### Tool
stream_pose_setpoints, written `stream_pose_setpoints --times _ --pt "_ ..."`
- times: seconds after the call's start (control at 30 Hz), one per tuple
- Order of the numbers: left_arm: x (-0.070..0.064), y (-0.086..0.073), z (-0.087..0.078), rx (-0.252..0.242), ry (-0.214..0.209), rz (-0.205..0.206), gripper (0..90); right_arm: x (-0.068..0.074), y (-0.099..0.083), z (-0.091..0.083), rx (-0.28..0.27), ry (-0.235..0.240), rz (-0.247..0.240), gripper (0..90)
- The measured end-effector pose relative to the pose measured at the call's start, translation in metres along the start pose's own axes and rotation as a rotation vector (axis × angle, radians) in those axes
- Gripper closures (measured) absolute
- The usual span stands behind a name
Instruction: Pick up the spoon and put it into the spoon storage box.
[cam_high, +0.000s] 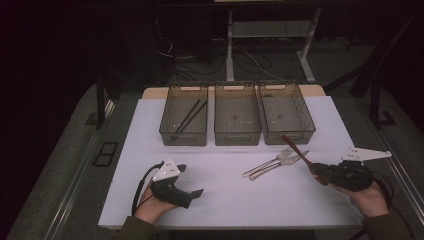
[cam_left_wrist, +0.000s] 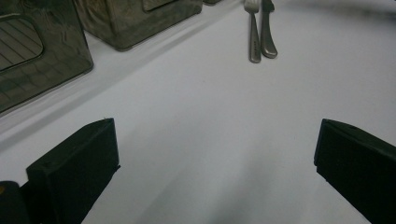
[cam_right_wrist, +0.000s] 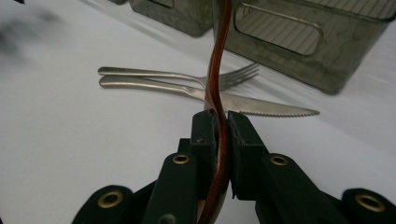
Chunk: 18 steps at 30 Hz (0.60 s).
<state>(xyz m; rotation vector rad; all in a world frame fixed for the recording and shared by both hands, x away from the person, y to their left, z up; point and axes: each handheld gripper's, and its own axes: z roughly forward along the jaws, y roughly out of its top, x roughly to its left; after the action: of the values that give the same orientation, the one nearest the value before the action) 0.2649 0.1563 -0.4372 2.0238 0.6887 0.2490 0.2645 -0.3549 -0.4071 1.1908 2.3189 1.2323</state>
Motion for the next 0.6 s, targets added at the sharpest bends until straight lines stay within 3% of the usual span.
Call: stream_pose_setpoints --times 0.6 --pt "0.0 0.002 0.003 -0.004 -0.03 0.009 0.0 0.004 0.04 0.018 -0.045 0.069 -0.029 80.4"
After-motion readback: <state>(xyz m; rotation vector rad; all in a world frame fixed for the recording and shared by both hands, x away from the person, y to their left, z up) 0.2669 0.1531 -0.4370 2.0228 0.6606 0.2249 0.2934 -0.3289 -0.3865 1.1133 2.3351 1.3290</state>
